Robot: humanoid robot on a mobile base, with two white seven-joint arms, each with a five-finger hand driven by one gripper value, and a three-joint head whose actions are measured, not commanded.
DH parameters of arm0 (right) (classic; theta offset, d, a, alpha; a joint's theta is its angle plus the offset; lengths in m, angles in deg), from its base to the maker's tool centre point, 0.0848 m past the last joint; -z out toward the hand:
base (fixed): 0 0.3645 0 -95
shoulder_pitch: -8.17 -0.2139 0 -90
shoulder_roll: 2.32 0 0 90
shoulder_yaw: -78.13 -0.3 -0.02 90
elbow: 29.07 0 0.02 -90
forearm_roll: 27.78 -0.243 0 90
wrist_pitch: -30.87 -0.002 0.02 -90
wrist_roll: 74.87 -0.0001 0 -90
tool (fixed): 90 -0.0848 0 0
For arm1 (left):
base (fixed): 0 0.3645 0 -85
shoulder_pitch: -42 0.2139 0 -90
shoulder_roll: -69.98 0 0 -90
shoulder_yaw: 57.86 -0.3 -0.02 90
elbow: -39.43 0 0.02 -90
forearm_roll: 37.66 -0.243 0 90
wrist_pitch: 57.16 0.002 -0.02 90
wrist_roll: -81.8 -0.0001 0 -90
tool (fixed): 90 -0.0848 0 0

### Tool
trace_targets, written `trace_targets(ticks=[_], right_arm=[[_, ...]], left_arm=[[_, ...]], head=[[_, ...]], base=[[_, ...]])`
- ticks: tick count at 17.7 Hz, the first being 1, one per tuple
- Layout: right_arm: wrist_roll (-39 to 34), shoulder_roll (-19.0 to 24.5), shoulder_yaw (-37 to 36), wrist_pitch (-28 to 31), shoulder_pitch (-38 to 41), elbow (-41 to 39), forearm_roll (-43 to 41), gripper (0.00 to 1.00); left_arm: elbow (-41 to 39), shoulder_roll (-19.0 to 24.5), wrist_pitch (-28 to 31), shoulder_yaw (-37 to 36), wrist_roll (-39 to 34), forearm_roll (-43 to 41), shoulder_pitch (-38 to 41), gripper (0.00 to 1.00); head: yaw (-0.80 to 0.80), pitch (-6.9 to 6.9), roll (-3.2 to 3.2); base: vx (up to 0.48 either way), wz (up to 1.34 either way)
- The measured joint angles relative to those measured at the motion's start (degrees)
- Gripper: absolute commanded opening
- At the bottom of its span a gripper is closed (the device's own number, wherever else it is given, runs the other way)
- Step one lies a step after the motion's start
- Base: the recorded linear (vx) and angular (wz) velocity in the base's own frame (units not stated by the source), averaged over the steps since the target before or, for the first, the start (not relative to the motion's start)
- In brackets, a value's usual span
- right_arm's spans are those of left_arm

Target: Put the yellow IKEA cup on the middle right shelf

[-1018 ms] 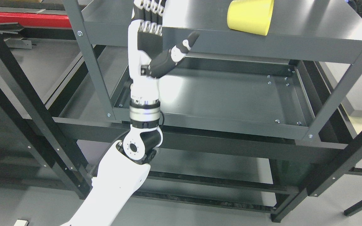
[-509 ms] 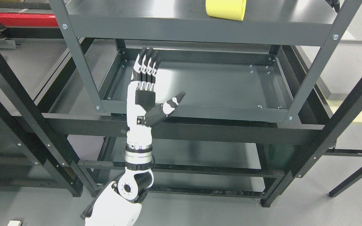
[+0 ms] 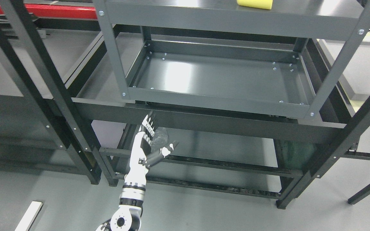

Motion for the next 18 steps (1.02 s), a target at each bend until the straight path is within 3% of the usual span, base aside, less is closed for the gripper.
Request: trace_targets(ticks=[7, 9, 14, 18], right_arm=[[-0.3, 0.0, 0.0, 0.0, 0.0, 0.0, 0.0, 0.99], [-0.3, 0.0, 0.0, 0.0, 0.0, 0.0, 0.0, 0.99], [-0.3, 0.0, 0.0, 0.0, 0.0, 0.0, 0.0, 0.99], [-0.3, 0.0, 0.0, 0.0, 0.0, 0.0, 0.0, 0.99]], left_arm=[[-1.0, 0.9, 5.0, 3.0, 2.2, 0.0, 5.9, 0.98], [-2.9, 0.9, 8.4, 3.6, 2.6, 0.1, 7.4, 0.98], [-10.5, 0.2, 24.2, 6.8, 2.9, 0.3, 9.3, 0.98], [-14.9, -0.3, 26.6, 9.7, 5.5, 0.3, 7.3, 0.98]], head=[[0.00, 0.00, 0.00], [0.00, 0.00, 0.00], [0.00, 0.00, 0.00], [0.00, 0.00, 0.00]], base=[[-0.013, 0.03], [0.005, -0.01], [0.001, 0.01], [0.008, -0.03]])
